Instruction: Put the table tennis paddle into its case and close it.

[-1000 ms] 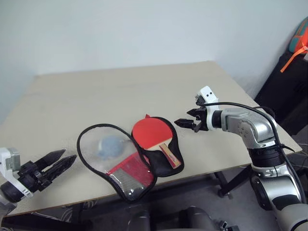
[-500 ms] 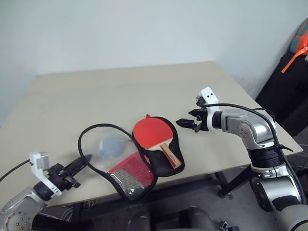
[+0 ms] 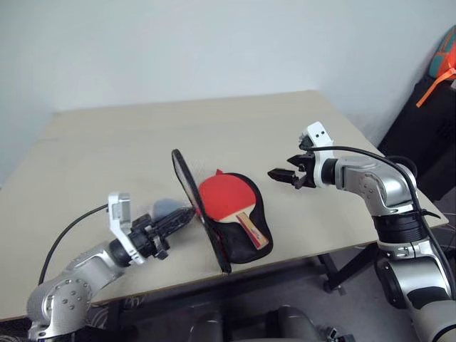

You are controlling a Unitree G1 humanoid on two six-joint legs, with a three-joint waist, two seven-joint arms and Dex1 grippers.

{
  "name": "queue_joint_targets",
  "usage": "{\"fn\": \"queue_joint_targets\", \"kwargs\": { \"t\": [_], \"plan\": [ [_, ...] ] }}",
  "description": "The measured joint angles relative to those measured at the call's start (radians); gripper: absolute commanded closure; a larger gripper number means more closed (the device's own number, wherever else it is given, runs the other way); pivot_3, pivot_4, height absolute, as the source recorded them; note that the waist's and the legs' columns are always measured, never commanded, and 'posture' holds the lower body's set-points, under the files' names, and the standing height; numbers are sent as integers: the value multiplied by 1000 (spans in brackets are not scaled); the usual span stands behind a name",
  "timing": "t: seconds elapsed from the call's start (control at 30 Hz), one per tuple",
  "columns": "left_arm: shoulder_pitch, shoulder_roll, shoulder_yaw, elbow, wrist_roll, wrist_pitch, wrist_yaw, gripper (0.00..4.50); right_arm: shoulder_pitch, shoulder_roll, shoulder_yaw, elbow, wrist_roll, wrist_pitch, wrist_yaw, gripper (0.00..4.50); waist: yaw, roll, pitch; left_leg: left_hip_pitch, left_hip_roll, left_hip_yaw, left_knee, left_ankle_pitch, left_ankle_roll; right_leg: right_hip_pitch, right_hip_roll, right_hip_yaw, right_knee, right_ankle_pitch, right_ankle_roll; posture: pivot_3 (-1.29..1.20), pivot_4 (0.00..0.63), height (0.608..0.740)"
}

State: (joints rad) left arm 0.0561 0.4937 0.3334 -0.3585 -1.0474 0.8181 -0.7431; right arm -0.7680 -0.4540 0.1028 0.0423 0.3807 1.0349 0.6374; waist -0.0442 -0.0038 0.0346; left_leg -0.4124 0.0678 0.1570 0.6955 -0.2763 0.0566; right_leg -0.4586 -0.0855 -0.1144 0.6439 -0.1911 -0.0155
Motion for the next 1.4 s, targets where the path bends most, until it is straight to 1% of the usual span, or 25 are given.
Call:
{"fn": "queue_joint_targets", "kwargs": {
  "t": [0.13,0.3,0.47,0.67,0.77,0.93,1.07,1.17,1.23,1.3,1.4],
  "plan": [
    [-34,-47,-92,53,81,-23,45,4468,-30,-24,-12,38,-6,-44,7,0,0,0,0,0,-1,0,0,0,0,1,0,0,0,0,0,0,0,706],
    [-65,-112,-178,124,175,-64,78,4468,-54,-62,-34,105,-30,-94,18,0,0,0,0,0,-1,0,1,0,0,1,0,0,0,0,0,0,0,706],
    [-109,-157,-213,157,230,-97,106,4468,-54,-61,-34,106,-31,-101,21,0,-1,1,0,0,-1,0,1,1,1,1,0,0,0,0,0,0,0,706],
    [-111,-158,-209,161,235,-90,126,4468,-54,-48,-34,106,-31,-101,20,0,1,1,0,0,-1,-1,1,1,1,1,0,1,0,0,0,0,0,706],
    [-105,-156,-174,133,191,-52,152,4468,-53,-44,-34,105,-31,-101,20,0,0,1,0,0,-1,-2,1,1,1,1,0,1,0,0,0,0,0,706],
    [-82,-157,-84,63,57,22,226,4468,-48,-38,-34,103,-31,-101,18,0,0,1,0,0,-1,-2,2,1,2,1,0,1,0,0,0,0,0,706],
    [-11,-144,-50,15,-47,97,283,4468,-43,-33,-34,98,-31,-100,13,0,0,1,0,0,-1,-2,2,1,2,1,0,1,1,0,0,0,0,706],
    [50,-104,-49,-20,-105,146,289,4468,-43,-32,-34,95,-30,-100,11,0,0,1,0,0,-1,-3,2,0,1,1,0,1,1,0,0,0,0,706],
    [66,-83,-49,-24,-109,159,289,4110,-43,-31,-34,95,-31,-100,10,0,1,1,0,0,-1,-3,2,0,1,1,0,1,1,0,0,0,0,706],
    [67,-80,-50,-22,-114,166,296,3597,-43,-27,-34,94,-30,-99,8,0,1,1,0,0,-1,-3,2,0,1,1,0,1,1,0,0,0,0,706],
    [63,-85,-55,-12,-131,176,311,2712,-39,-21,-34,84,-29,-95,0,0,1,1,0,0,-1,-3,2,0,1,1,0,1,1,0,0,0,0,706]
  ]
}}
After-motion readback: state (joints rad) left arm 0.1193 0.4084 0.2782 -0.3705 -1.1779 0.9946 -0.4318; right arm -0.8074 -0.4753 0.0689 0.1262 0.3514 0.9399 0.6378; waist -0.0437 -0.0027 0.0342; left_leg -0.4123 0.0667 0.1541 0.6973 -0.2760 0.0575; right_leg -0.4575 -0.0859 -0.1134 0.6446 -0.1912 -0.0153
